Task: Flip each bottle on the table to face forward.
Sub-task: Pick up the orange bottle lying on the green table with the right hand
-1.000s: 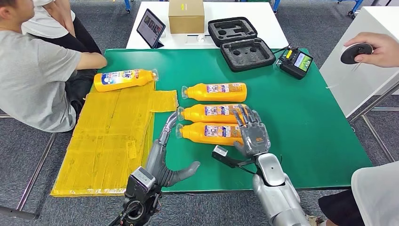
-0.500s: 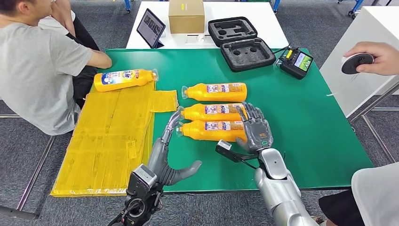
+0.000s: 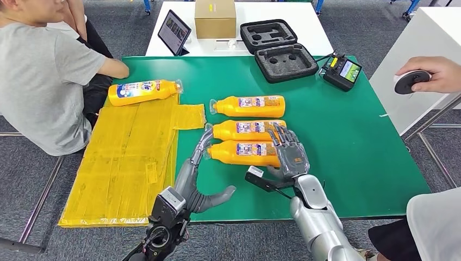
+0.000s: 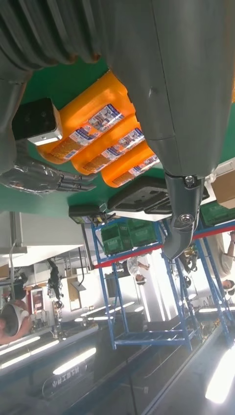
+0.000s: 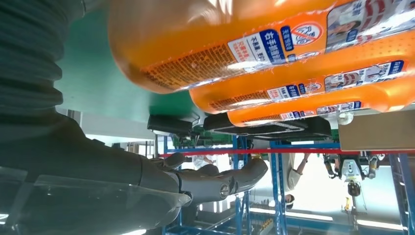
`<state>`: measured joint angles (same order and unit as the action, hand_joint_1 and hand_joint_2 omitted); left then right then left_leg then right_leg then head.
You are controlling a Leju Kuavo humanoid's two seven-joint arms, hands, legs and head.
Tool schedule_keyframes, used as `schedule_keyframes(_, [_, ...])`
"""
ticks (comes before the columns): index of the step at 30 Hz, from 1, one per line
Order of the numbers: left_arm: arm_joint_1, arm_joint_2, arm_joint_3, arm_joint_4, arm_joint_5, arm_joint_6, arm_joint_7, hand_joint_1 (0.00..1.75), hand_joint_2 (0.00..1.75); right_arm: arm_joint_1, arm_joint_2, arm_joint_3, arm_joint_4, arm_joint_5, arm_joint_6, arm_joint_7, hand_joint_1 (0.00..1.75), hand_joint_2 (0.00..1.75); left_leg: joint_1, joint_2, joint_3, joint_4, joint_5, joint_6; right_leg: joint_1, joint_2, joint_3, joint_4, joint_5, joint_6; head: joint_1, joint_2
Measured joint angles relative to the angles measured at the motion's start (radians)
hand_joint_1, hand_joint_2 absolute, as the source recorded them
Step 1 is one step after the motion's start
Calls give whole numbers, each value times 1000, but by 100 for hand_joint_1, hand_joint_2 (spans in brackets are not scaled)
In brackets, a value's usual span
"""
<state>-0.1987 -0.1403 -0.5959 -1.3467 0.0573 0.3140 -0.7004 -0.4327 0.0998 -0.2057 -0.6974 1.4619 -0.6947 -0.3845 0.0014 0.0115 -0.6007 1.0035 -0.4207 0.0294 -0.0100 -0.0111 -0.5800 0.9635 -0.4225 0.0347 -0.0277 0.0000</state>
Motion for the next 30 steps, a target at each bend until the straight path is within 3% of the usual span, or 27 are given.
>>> schedule_keyframes(10, [-6, -1, 0, 33, 16, -3, 0, 0, 175, -8, 8, -32, 63, 43, 0, -37, 0, 175, 0, 0, 0, 0, 0, 0, 0, 0, 0, 0, 0, 0, 0, 0])
schedule_keyframes(20, [-24, -3, -1, 50, 32, -23, 0, 0, 175, -111, 10, -50, 264, 66, 48, 76, 0, 175, 0, 1, 2, 0, 0, 0, 0, 1, 1, 0, 0, 0, 0, 0])
schedule_keyframes(30, [-33, -4, -1, 59, 34, -25, 0, 0, 175, -165, 10, -48, 331, 86, 104, 120, 0, 175, 0, 1, 5, 0, 2, 2, 0, 1, 3, 0, 2, 2, 0, 0])
